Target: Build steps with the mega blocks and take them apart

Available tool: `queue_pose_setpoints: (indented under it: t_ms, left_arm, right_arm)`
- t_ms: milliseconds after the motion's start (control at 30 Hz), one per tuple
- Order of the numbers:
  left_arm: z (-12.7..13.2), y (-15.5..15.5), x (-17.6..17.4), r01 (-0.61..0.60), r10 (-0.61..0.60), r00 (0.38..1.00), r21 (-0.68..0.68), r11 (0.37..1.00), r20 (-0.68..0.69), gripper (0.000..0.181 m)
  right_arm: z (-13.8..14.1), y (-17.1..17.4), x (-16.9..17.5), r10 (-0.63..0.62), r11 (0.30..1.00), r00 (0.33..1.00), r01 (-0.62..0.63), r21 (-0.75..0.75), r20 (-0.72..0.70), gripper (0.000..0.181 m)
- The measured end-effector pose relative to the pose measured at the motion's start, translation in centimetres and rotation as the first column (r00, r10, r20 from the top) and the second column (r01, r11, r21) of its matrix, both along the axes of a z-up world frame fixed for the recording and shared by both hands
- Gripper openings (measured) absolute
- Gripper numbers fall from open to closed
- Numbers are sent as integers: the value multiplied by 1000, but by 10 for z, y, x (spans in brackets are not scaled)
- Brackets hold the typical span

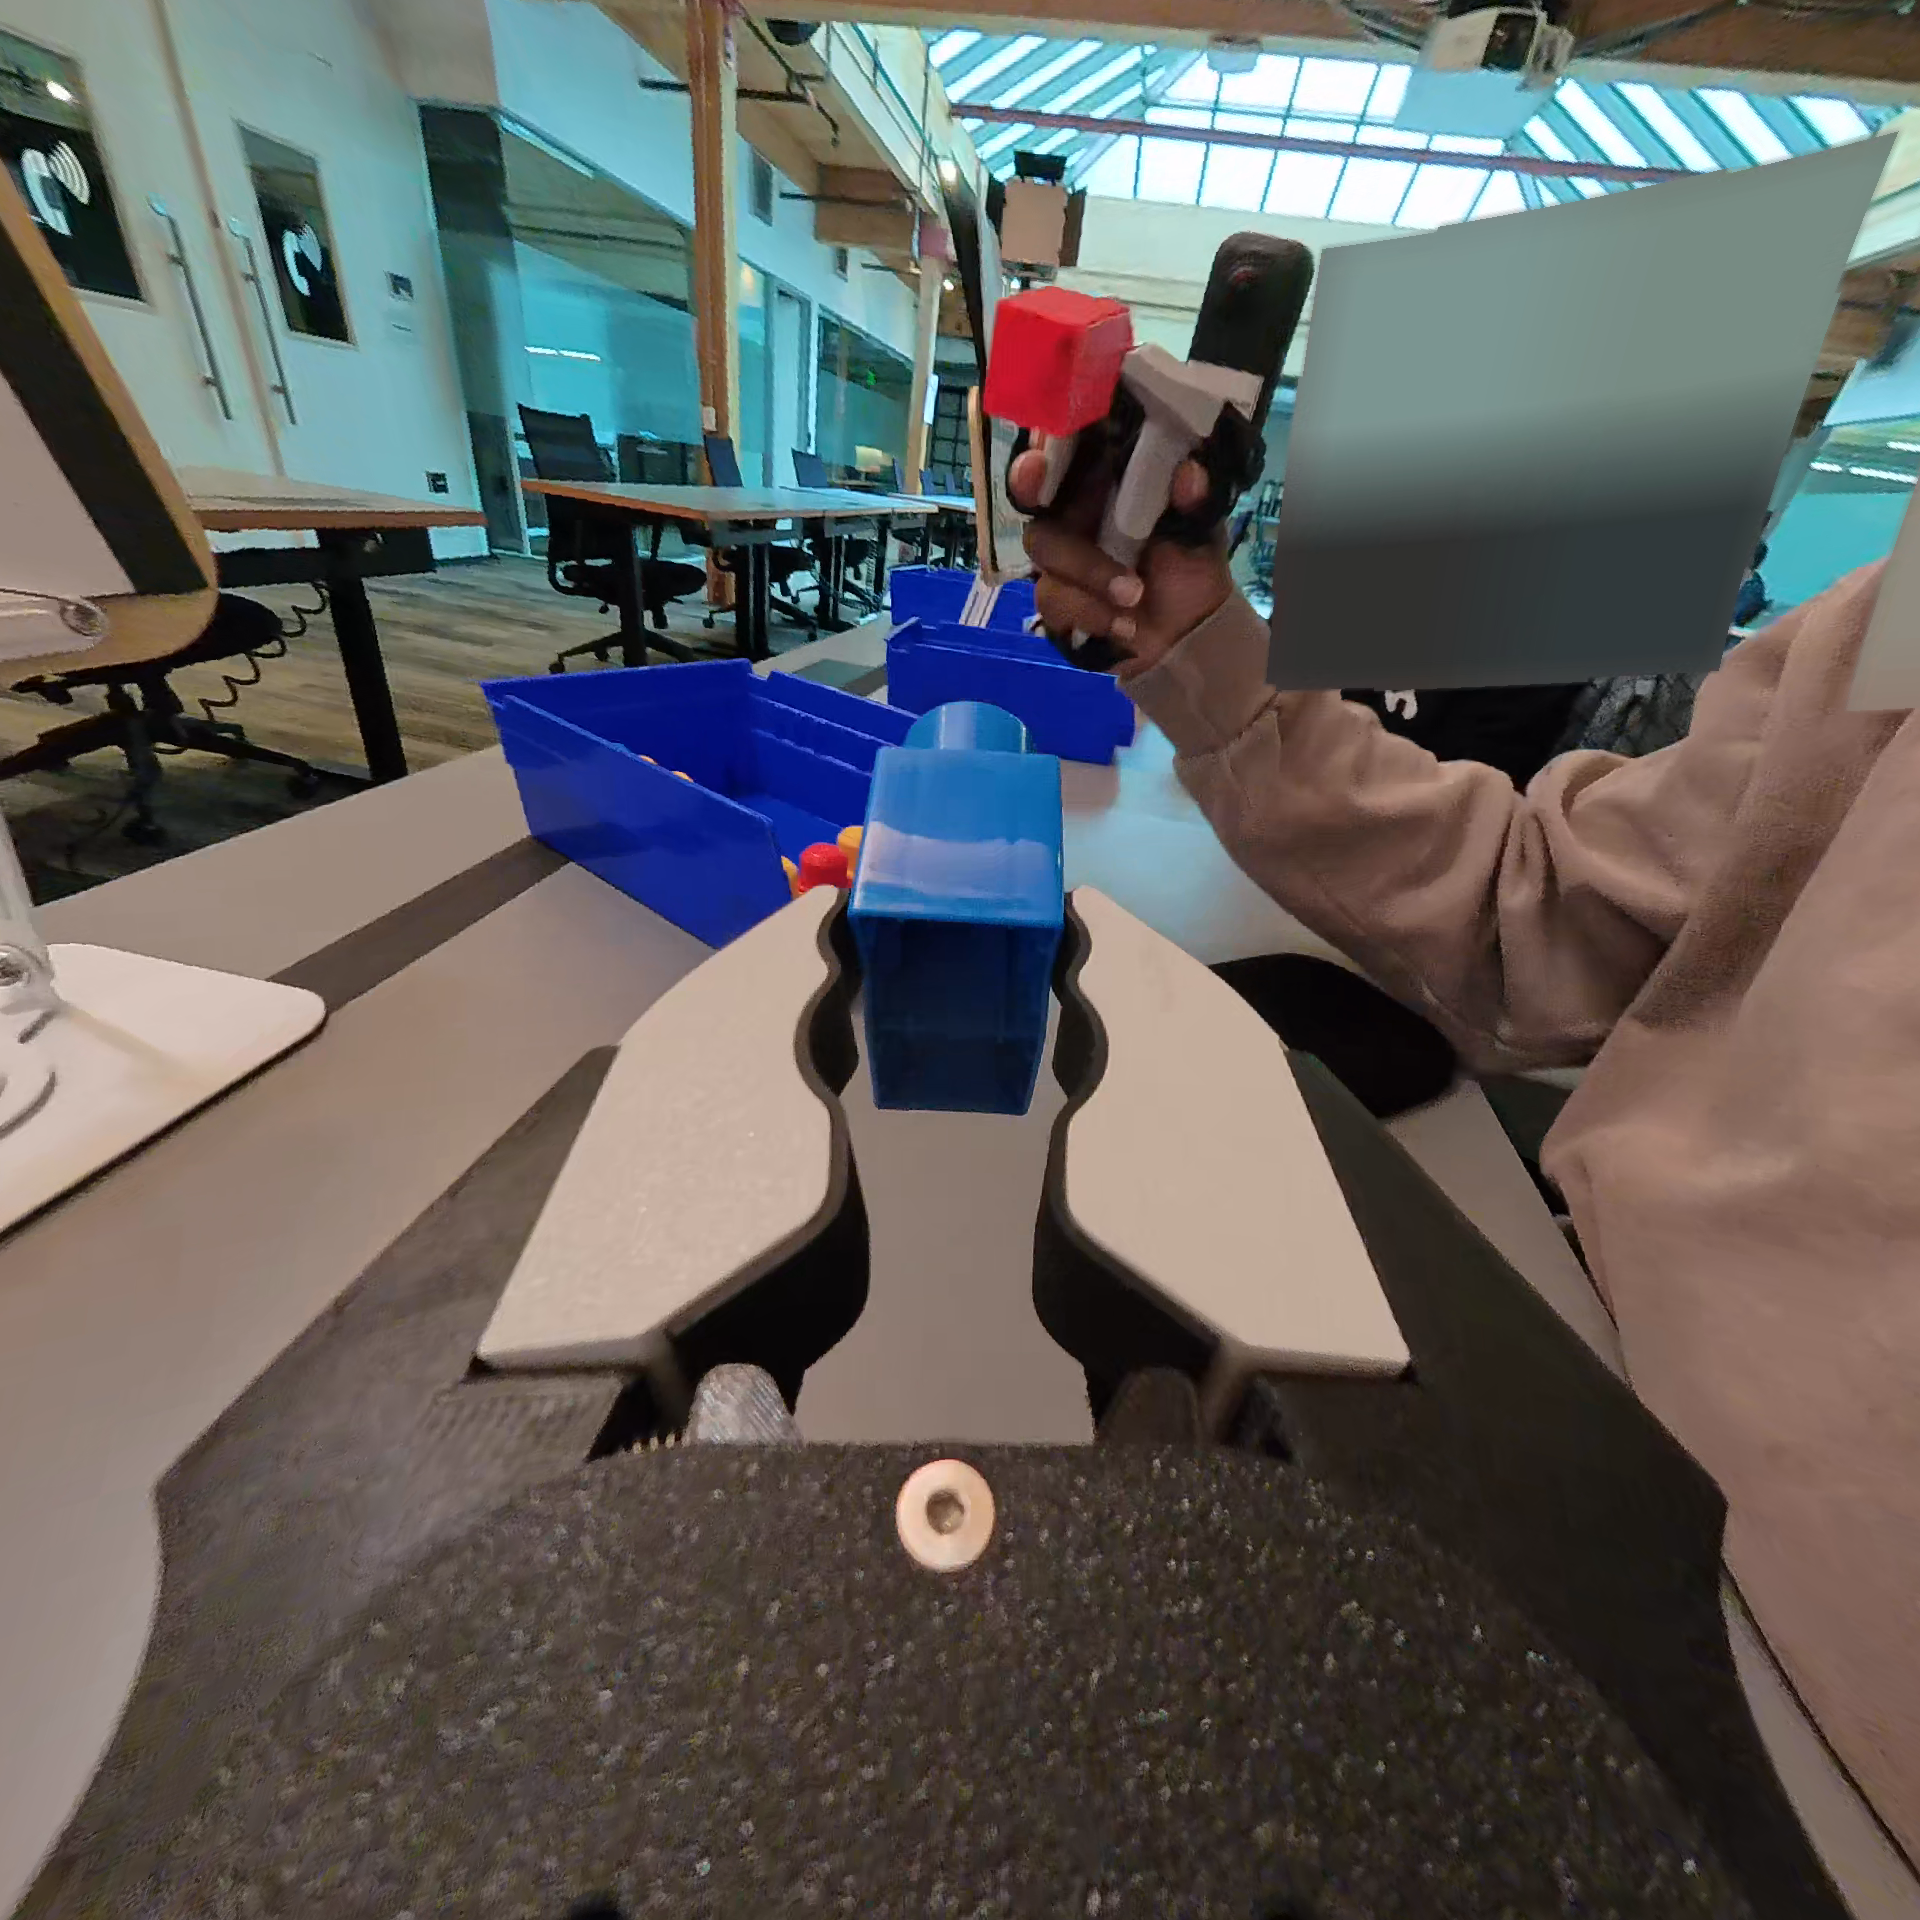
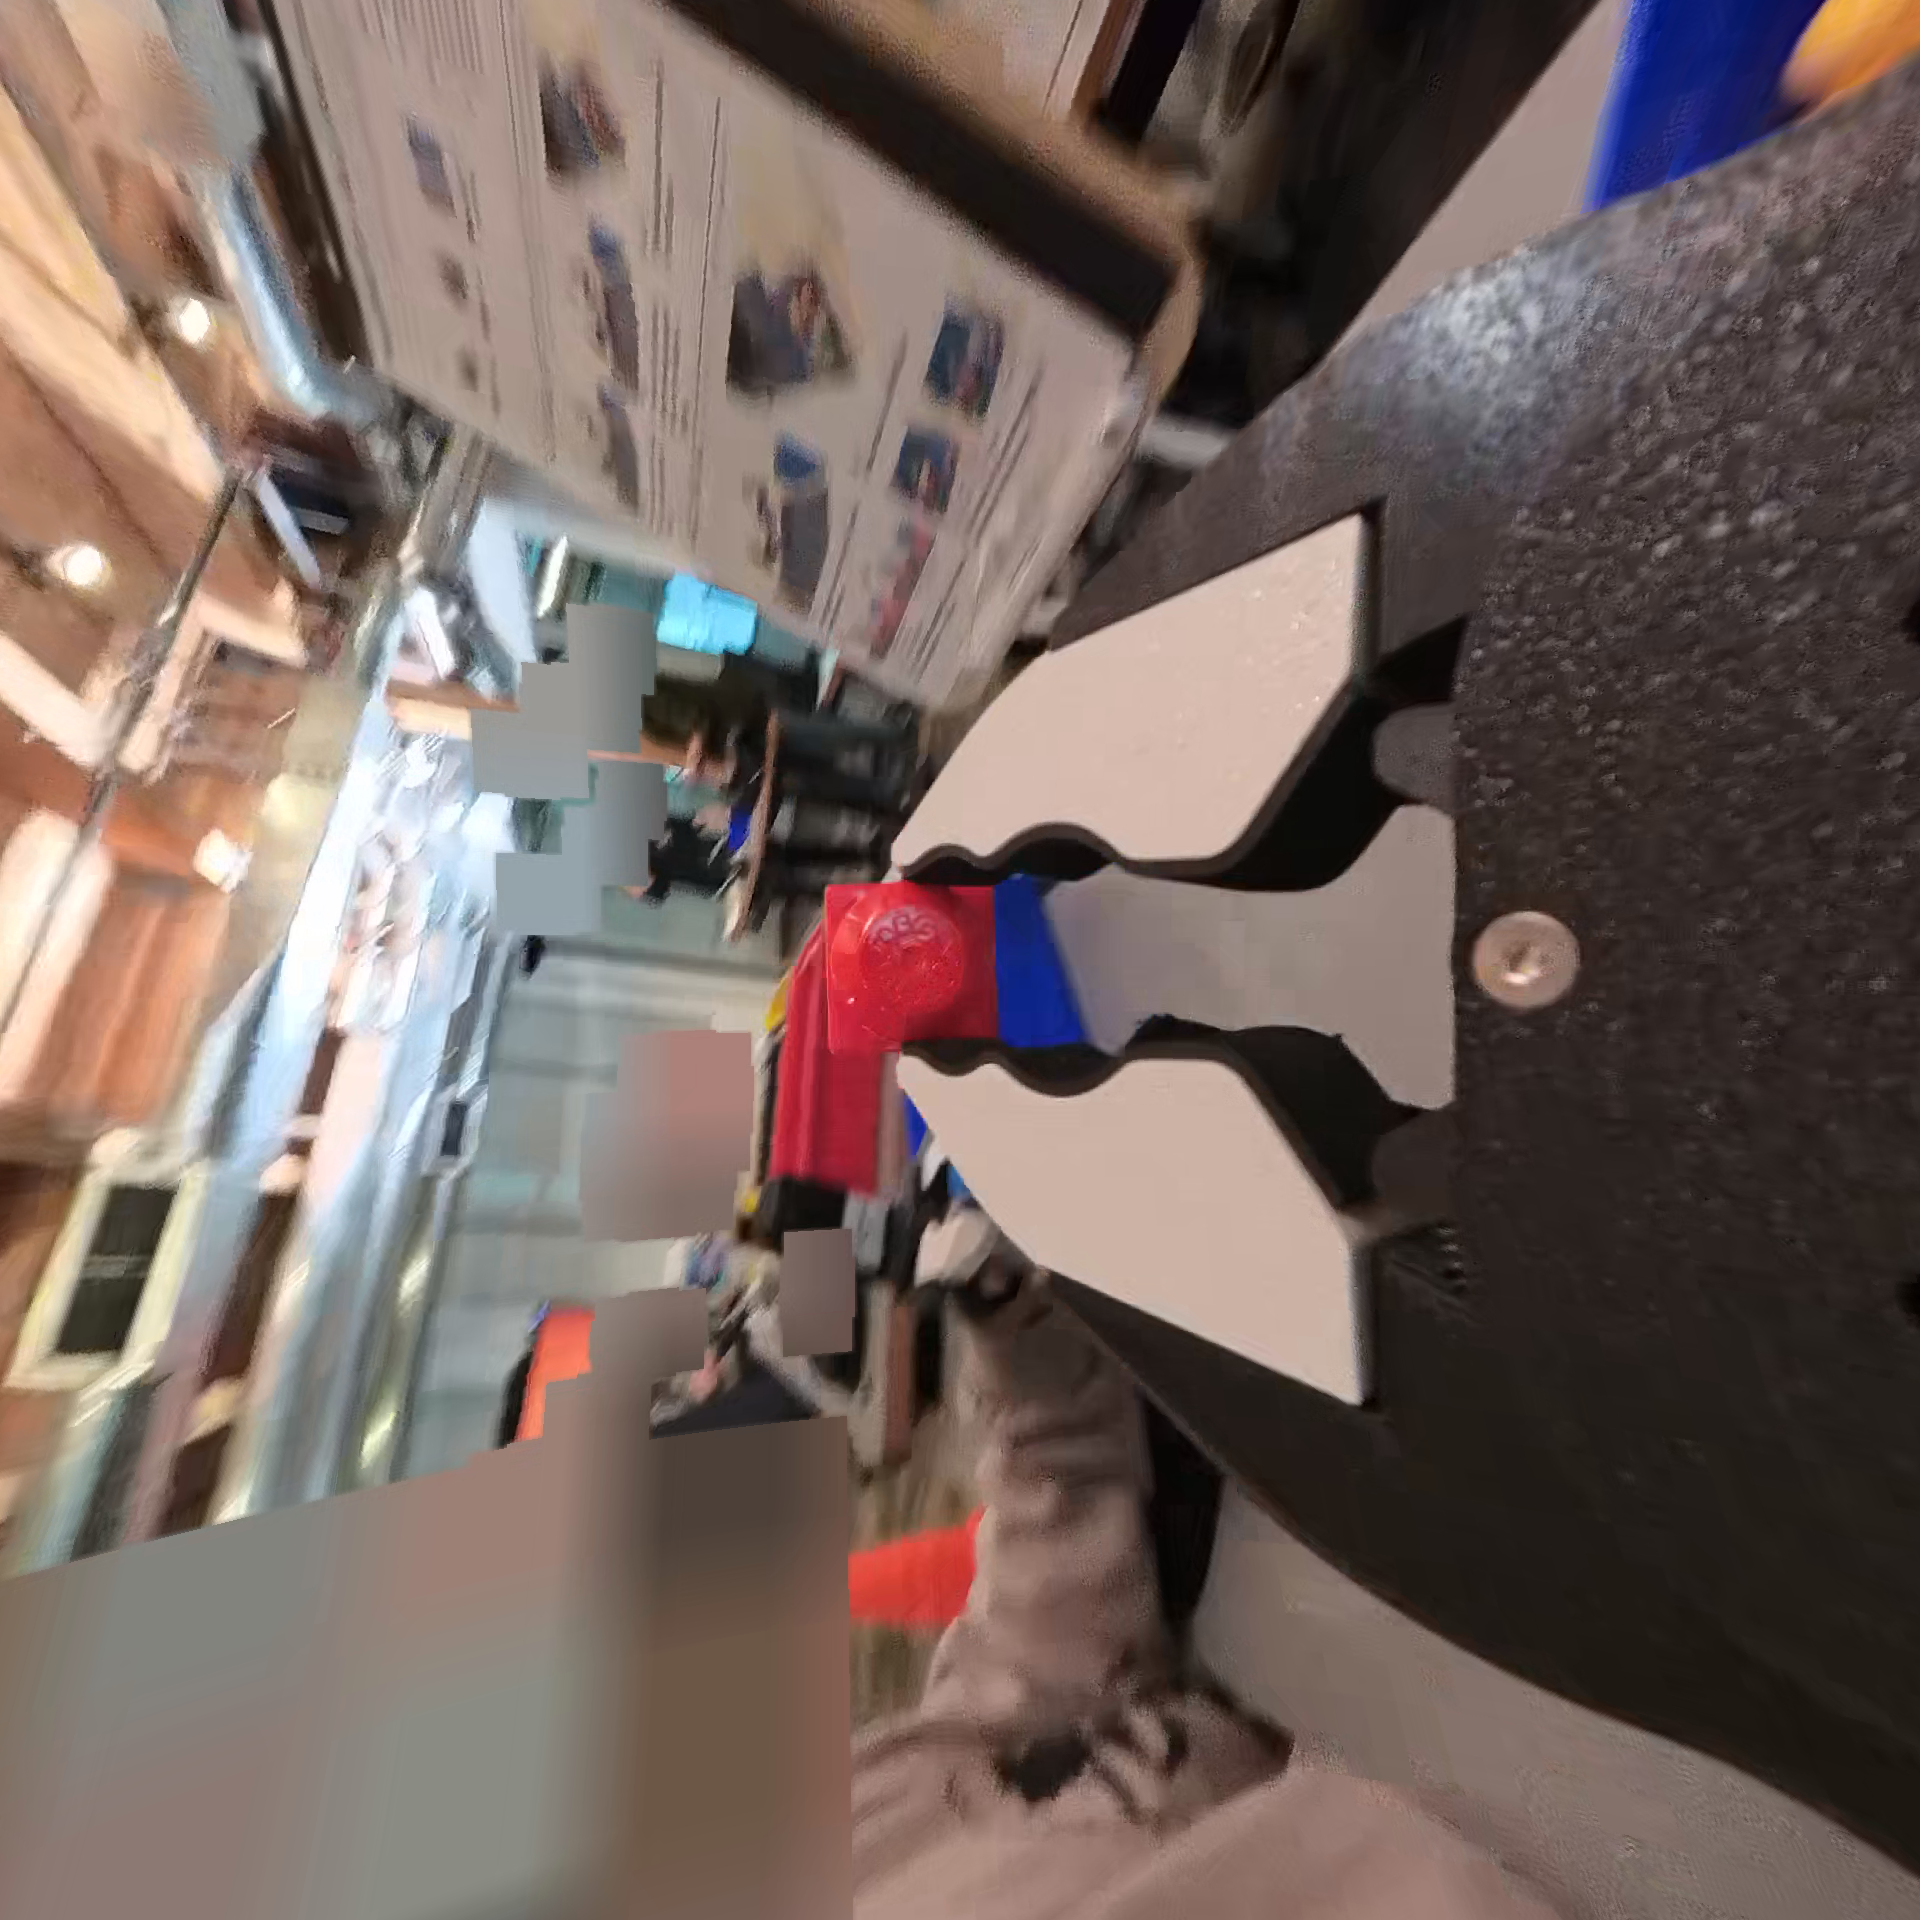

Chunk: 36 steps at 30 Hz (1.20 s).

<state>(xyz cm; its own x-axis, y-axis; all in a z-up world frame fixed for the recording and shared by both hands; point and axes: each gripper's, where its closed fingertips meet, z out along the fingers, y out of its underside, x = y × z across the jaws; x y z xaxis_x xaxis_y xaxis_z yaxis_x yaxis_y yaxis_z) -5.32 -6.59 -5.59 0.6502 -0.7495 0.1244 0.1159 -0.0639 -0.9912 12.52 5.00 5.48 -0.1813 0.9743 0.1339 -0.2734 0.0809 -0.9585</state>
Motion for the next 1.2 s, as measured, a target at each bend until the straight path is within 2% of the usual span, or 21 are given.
queue_pose_setpoints:
  t_ms: [67, 133, 167, 233, 300, 367, 500, 567, 700, 800, 933, 1200]
  left_arm:
    - [1, 0, -4, -13, 13, 1000, 4, 1000, 9, 36]
    - [0, 1, -6, -21, 21, 1000, 3, 1000, 11, 36]
    - [0, 2, -6, -24, 24, 1000, 2, 1000, 11, 36]
    - [-1, 1, -6, -25, 25, 1000, 3, 1000, 10, 36]
    - [-1, 1, -5, -27, 27, 1000, 8, 1000, 3, 36]
    - [-1, 0, -5, -27, 27, 1000, 9, 1000, -2, 36]
    - [-3, 1, -4, -23, 23, 1000, 1, 1000, 0, 36]
    - [-4, 1, -4, -21, 21, 1000, 0, 1000, 0, 36]
    - [-4, 1, -4, -23, 23, 1000, 0, 1000, -1, 36]
    - [-5, 0, -5, -24, 24, 1000, 1, 1000, -3, 36]
    - [-6, 0, -5, -28, 28, 1000, 0, 1000, -5, 36]
    - [-10, 1, -2, -17, 17, 1000, -11, 1000, -8, 36]
  right_arm:
    - [2, 28, 10, -116, 992, 987, 110, 65, 111, 28]
    - [-16, 64, 14, -244, 967, 923, 210, 141, 297, 28]
    - [-33, 83, 17, -301, 952, 861, 247, 180, 409, 28]
    - [-73, 119, 29, -376, 927, 696, 292, 237, 612, 28]
    - [-115, 139, 44, -367, 924, 519, 300, 238, 772, 28]
    - [-148, 145, 54, -335, 926, 388, 306, 223, 859, 28]
    - [-198, 138, 61, -296, 928, 173, 283, 240, 939, 29]
    - [-213, 135, 61, -297, 929, 105, 260, 262, 949, 29]
    - [-229, 134, 60, -287, 939, 20, 202, 277, 958, 29]
    - [-237, 134, 59, -262, 949, -17, 177, 261, 965, 29]
    - [-248, 133, 59, -237, 956, -41, 169, 241, 971, 29]
    - [-251, 128, 63, -214, 964, -31, 152, 216, 976, 29]
